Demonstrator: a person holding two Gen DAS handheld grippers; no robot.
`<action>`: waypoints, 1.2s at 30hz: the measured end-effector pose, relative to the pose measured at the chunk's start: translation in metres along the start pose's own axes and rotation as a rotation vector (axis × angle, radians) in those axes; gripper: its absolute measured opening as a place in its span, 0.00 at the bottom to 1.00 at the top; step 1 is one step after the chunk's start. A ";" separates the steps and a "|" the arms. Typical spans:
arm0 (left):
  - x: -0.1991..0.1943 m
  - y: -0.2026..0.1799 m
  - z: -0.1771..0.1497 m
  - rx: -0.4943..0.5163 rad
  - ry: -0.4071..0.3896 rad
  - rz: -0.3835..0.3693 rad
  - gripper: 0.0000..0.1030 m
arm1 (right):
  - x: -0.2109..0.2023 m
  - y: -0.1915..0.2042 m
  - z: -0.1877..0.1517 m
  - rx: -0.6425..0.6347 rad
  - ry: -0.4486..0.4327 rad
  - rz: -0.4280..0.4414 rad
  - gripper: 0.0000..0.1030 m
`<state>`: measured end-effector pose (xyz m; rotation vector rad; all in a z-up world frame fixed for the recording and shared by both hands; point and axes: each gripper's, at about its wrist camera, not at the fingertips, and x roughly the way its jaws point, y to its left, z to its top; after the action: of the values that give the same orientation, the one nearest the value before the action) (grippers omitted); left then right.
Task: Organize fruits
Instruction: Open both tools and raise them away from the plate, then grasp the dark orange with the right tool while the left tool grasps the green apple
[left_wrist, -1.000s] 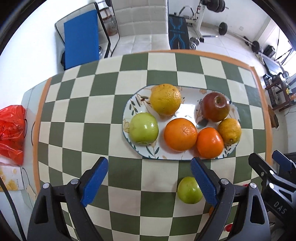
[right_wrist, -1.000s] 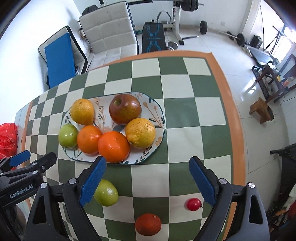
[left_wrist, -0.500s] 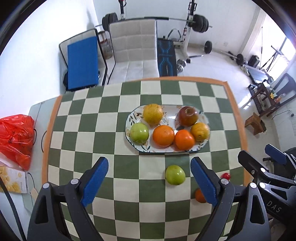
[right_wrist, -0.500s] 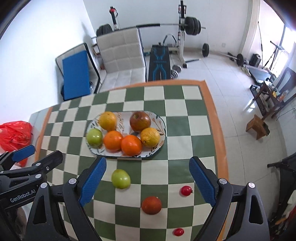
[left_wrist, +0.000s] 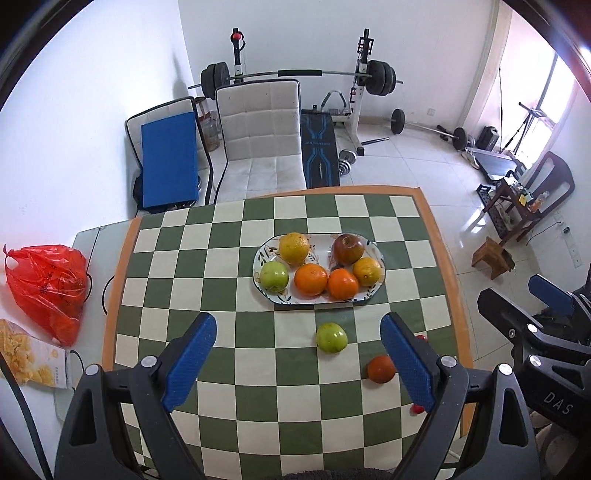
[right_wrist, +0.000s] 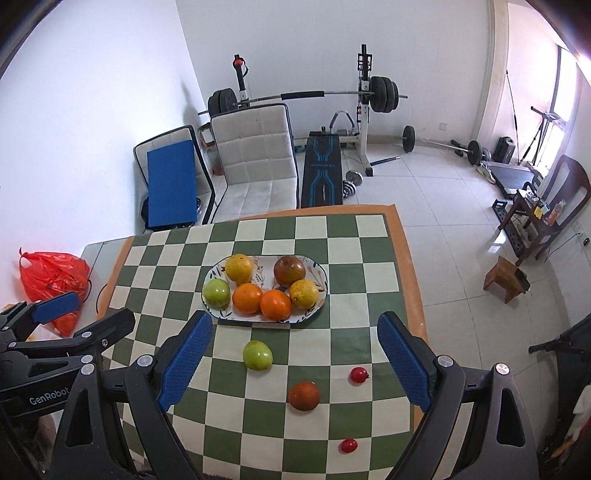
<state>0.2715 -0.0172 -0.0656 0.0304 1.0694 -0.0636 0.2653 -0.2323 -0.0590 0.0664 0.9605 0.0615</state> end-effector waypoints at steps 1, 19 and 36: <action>-0.004 -0.001 -0.001 0.003 -0.004 -0.002 0.88 | -0.006 0.000 0.000 -0.001 -0.006 -0.001 0.90; -0.038 -0.004 -0.008 -0.039 -0.064 -0.006 0.88 | -0.048 -0.009 -0.005 0.025 -0.045 0.047 0.90; 0.098 0.015 -0.021 -0.058 0.158 0.145 1.00 | 0.161 -0.059 -0.079 0.180 0.362 0.048 0.94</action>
<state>0.3006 -0.0043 -0.1618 0.0612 1.2236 0.1027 0.2936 -0.2758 -0.2411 0.2508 1.3246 0.0313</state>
